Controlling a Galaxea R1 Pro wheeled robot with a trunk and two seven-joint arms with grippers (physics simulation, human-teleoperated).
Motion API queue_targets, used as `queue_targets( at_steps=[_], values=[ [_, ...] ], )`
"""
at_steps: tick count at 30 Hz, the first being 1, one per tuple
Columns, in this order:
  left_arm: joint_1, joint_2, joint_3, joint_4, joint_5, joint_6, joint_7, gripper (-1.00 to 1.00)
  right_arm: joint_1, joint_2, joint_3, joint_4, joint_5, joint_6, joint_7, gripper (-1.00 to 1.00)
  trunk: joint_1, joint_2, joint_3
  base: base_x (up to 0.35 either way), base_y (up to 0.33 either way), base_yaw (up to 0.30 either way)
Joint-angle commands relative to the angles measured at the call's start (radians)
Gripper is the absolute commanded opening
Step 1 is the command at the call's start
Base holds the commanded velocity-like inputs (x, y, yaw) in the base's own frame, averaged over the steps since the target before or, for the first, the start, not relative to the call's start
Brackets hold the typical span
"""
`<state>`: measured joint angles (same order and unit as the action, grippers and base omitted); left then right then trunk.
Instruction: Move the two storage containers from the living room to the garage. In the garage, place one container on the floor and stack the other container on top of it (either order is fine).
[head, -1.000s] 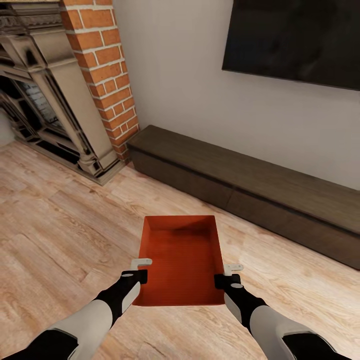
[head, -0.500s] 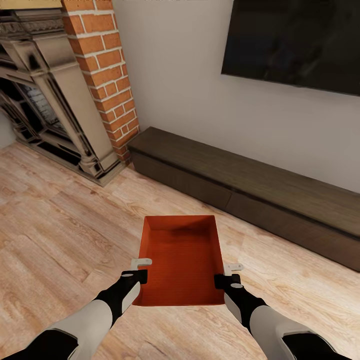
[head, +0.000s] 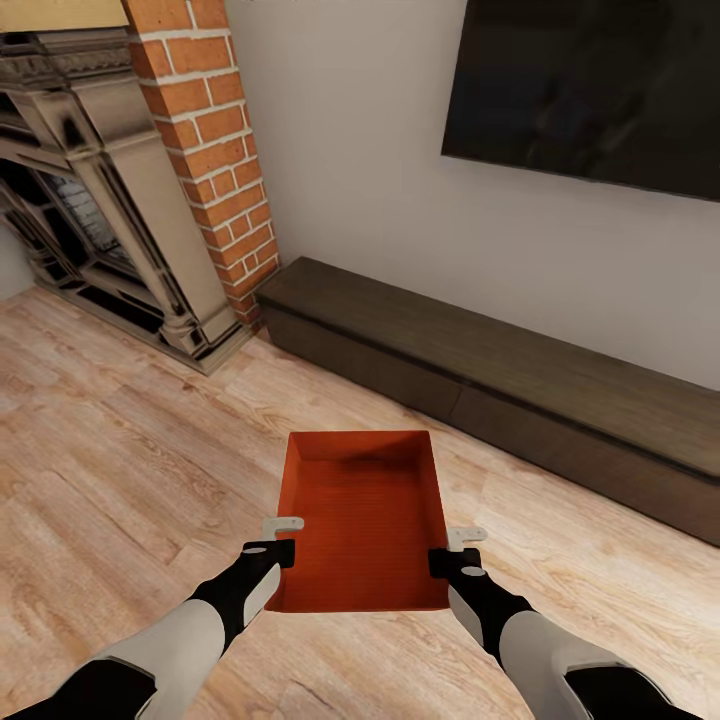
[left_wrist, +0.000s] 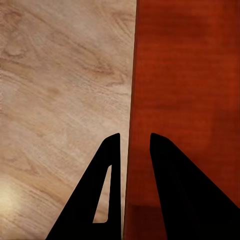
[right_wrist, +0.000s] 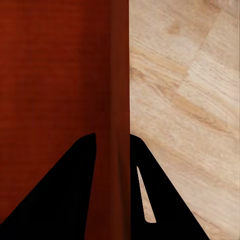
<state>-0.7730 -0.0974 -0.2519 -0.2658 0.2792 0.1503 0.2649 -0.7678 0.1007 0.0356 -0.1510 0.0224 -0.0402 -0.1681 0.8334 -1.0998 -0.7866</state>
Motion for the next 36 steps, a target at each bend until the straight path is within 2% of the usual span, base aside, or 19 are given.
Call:
queue_targets(
  at_steps=[1,36],
  values=[
    [0.000,0.005,0.000,-0.001,-0.006,0.008,0.020,-1.00,-0.001,0.000,0.004,-0.001,0.001,-0.002,-0.002,-1.00,-0.004,0.007,0.003,0.000,0.000,0.000],
    [0.000,0.005,0.000,0.001,-0.006,0.008,0.020,-1.00,-0.001,0.000,0.004,-0.001,0.001,-0.001,-0.002,-1.00,-0.138,0.252,0.112,0.000,0.000,0.000]
  ],
)
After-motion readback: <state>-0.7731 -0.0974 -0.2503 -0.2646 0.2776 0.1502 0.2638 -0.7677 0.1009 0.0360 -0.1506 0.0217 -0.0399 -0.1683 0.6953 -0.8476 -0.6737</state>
